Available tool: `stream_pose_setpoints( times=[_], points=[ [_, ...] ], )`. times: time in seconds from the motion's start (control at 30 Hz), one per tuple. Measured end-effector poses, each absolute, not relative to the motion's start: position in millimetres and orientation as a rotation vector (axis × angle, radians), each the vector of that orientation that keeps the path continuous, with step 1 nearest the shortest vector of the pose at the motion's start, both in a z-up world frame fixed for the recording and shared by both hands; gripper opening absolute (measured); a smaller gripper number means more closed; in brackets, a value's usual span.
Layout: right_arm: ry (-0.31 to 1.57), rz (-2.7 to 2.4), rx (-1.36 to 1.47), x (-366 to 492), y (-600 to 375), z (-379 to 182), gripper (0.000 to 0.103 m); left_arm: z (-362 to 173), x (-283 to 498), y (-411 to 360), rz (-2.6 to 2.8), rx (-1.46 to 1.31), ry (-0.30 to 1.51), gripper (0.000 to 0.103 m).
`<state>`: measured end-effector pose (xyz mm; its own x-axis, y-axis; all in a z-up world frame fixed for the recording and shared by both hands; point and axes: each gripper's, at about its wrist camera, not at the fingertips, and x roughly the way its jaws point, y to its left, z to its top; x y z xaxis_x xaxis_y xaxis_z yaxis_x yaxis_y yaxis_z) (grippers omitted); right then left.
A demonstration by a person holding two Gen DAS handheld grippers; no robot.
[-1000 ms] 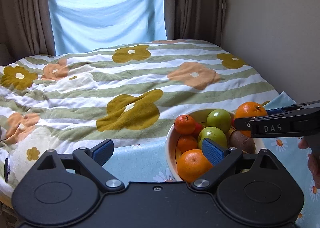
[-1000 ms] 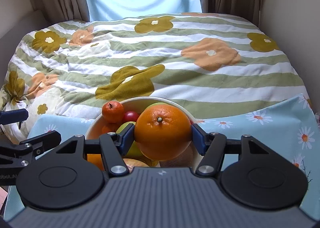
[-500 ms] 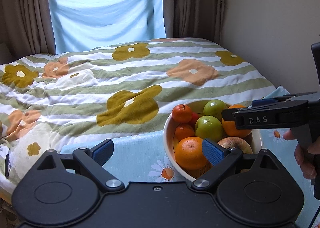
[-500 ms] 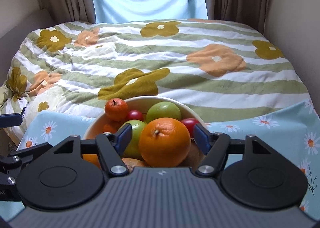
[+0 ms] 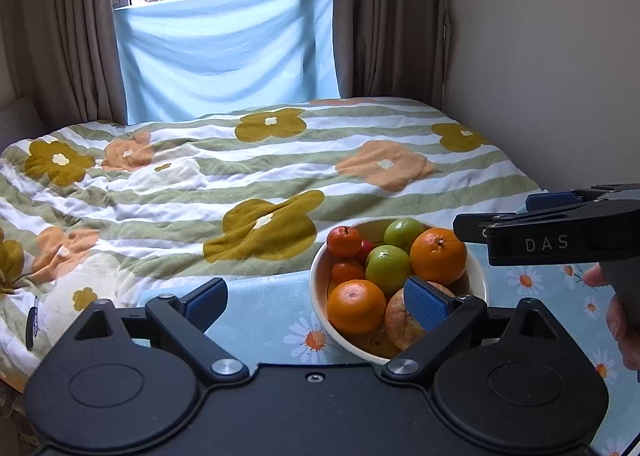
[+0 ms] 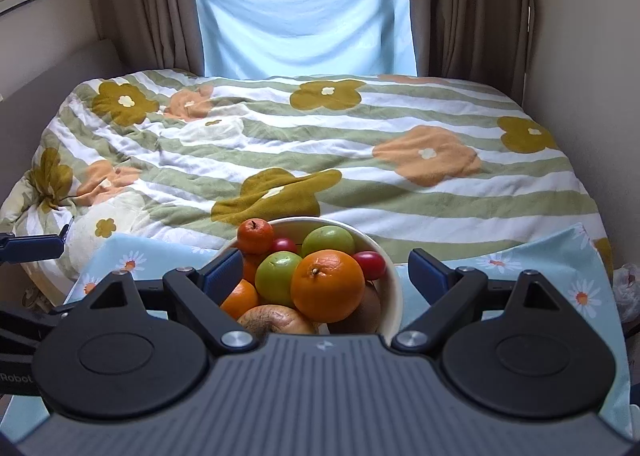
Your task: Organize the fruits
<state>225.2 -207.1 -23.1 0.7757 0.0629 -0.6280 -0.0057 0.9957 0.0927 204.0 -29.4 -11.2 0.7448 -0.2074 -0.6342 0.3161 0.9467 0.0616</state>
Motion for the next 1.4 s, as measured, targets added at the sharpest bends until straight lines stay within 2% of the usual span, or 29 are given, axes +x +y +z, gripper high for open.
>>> stream_pose_setpoints(
  times=[0.53,0.73,0.93,1.4],
  points=[
    [0.626,0.007,0.029,84.9,-237.0,47.9,0.103,36.5,92.2,-40.1,-0.215,0.081,0.589,0.097],
    [0.647,-0.027,0.005,39.5,-242.0,45.7,0.103,35.5,56.0,-38.0,-0.210,0.070,0.584,0.097],
    [0.672,-0.033,0.044,10.8,-242.0,36.8,0.103,29.2,28.7,-37.3,-0.178,0.085,0.573,0.103],
    [0.672,-0.108,0.034,-10.9,-246.4,25.1,0.103,22.6,12.8,-37.2,-0.164,0.091,0.571,0.103]
  ],
)
